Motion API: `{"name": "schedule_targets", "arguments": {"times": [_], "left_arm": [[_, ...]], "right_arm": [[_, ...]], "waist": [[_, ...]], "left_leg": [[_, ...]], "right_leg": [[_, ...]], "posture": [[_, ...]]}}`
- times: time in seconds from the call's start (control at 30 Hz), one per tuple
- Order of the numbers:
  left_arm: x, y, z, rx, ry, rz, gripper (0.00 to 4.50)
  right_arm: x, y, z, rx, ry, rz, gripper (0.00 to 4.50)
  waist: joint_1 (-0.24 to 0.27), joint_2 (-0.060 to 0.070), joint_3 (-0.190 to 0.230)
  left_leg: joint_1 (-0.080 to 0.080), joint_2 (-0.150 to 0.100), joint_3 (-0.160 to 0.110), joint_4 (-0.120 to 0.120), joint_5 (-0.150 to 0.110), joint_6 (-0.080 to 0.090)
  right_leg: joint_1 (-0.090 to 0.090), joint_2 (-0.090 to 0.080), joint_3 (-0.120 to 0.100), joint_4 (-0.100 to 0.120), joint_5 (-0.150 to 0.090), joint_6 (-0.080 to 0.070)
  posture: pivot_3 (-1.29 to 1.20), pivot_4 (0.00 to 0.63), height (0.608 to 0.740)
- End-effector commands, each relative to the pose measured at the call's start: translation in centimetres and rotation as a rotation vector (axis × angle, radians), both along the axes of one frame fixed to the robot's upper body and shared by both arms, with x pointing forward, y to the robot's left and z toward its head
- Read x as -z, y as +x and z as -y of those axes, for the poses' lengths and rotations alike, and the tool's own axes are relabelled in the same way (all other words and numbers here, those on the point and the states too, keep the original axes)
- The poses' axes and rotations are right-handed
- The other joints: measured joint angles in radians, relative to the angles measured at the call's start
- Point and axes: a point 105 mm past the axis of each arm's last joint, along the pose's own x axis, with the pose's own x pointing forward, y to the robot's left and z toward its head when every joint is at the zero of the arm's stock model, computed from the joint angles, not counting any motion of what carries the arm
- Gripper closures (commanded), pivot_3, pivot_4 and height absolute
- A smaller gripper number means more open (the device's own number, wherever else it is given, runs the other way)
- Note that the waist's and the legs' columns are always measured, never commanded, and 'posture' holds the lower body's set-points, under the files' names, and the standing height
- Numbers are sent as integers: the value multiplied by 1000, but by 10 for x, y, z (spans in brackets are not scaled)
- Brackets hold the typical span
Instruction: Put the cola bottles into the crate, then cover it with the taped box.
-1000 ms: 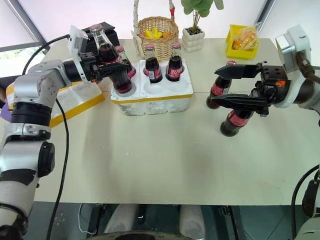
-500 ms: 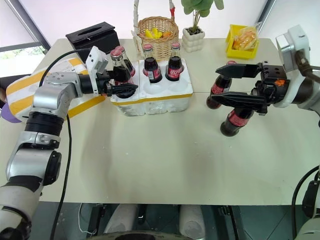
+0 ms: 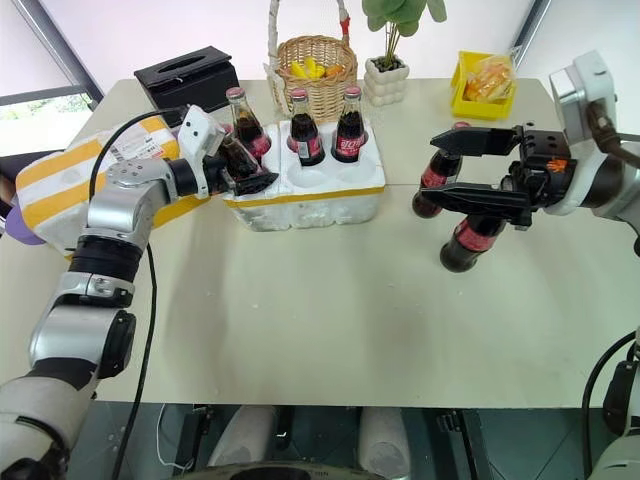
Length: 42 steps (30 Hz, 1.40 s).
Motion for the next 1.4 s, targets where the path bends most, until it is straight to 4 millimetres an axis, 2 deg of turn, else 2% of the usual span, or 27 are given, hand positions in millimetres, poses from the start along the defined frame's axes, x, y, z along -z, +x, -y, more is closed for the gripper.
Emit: {"name": "schedule_targets", "arguments": {"times": [0.03, 0.23, 0.47, 0.6, 0.77, 0.93, 1.0, 1.2, 1.33, 1.4], "left_arm": [[-26, -14, -11, 23, -38, 40, 37], [-64, -59, -23, 148, -126, 42, 37], [-111, -119, -44, 275, -174, 6, 37], [-120, -149, -40, 414, -198, -63, 37], [-94, -147, -29, 441, -119, -136, 37], [-88, -138, -23, 453, -113, -141, 37], [-86, -135, -21, 462, -112, -143, 37], [-79, -133, -8, 513, -106, -152, 37], [-75, -129, -4, 513, -92, -149, 37], [-74, -128, -4, 512, -91, -146, 37]], "right_arm": [[-11, -3, -2, -13, -4, 64, 0], [-9, -1, 3, 6, -16, 62, 0], [-5, 2, 21, 83, -47, 52, 0], [-1, -16, 23, 52, -60, 23, 0], [13, -48, 24, 64, -72, -51, 0], [30, -75, 27, 118, -88, -138, 0], [44, -80, 33, 177, -120, -170, 0], [110, -62, 84, 536, -243, -184, 0], [133, -48, 101, 680, -127, -176, 0], [139, -44, 103, 706, -103, -172, 0]], "waist": [[0, 0, 0], [2, 0, 0], [1, 0, 0], [6, 0, 0], [7, 0, 0], [9, -1, 0], [7, -1, 0], [9, -5, -3], [3, -5, -3], [5, -5, -3]], "left_leg": [[0, 0, 0, 0, 0, 0], [-1, 0, 0, -1, 0, 0], [-1, 0, 0, -1, 0, 0], [-1, 0, 0, -1, 0, 0], [-1, 0, 0, -1, 0, 0], [1, 3, 1, 0, 0, 0], [1, 4, 2, 0, 0, 0], [1, 4, 3, 1, 0, 0], [1, 5, 4, 1, 0, 0], [2, 6, 4, 1, 0, 0]], "right_leg": [[0, 0, 0, 0, 0, 0], [-1, 0, 0, -1, 0, 0], [-1, 0, 0, -1, 0, 0], [0, 0, 0, -1, 0, 0], [0, 0, 0, -2, -1, 0], [1, 1, 0, -1, -1, -3], [1, 2, 0, -1, -2, -4], [3, 2, 0, -4, -3, -4], [3, 2, 1, -5, -2, -6], [3, 3, 1, -5, 1, -9]], "posture": [[0, 150, 740], [0, 150, 740], [0, 150, 740], [0, 150, 740], [0, 150, 740], [0, 150, 740], [0, 150, 740], [0, 150, 740], [0, 150, 740], [0, 150, 740]]}}
